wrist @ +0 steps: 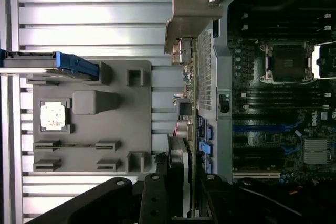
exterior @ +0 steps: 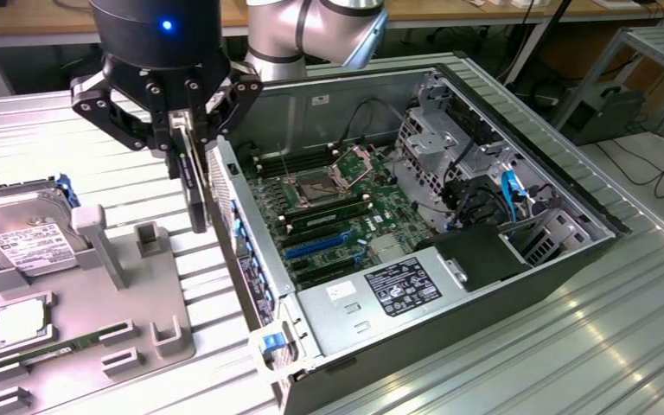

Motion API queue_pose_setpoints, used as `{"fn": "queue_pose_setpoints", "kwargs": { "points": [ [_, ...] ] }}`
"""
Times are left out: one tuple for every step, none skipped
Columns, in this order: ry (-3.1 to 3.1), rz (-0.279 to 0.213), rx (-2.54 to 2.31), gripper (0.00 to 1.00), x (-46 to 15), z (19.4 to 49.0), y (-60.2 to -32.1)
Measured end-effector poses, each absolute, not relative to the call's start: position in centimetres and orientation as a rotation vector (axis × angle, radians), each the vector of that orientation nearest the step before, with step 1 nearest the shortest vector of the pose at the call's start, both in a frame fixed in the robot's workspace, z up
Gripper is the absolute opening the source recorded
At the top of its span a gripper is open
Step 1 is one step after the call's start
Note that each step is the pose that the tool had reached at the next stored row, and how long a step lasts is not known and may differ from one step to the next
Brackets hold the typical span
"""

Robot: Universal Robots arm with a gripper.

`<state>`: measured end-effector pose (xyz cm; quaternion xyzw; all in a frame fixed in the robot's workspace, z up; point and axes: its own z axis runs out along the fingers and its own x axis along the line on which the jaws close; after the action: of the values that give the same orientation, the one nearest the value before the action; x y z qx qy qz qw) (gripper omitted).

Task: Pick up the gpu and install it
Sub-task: 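Pick up the gpu and move the gpu toward the slot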

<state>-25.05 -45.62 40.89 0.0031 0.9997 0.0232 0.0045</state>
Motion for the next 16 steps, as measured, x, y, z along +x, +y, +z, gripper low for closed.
{"fn": "queue_pose_setpoints", "kwargs": {
  "points": [
    [3.132, 0.071, 0.01, 0.28, -24.9, 40.9, -45.6],
    [3.132, 0.071, 0.01, 0.28, -24.9, 40.9, -45.6],
    [3.132, 0.07, 0.01, 0.28, -24.8, 40.9, -45.6],
    [3.132, 0.07, 0.01, 0.28, -24.6, 40.9, -45.6],
    [3.132, 0.07, 0.01, 0.28, -24.4, 40.9, -45.6],
    [3.132, 0.07, 0.01, 0.28, -24.2, 40.9, -45.6],
    [3.132, 0.07, 0.01, 0.28, -24.0, 40.9, -45.6],
    [3.132, 0.07, 0.009, 0.28, -23.8, 40.9, -45.6],
    [3.132, 0.07, 0.01, 0.28, -23.5, 40.9, -45.6],
    [3.132, 0.07, 0.01, 0.28, -23.3, 40.9, -45.6],
    [3.132, 0.07, 0.01, 0.28, -23.1, 40.9, -45.6],
    [3.132, 0.07, 0.01, 0.28, -23.0, 40.9, -45.6],
    [3.132, 0.07, 0.01, 0.28, -22.8, 40.9, -45.6],
    [3.132, 0.07, 0.01, 0.28, -22.6, 40.9, -45.6],
    [3.132, 0.07, 0.01, 0.28, -22.5, 40.9, -45.6],
    [3.132, 0.07, 0.01, 0.28, -22.2, 40.9, -45.6]
  ]
}}
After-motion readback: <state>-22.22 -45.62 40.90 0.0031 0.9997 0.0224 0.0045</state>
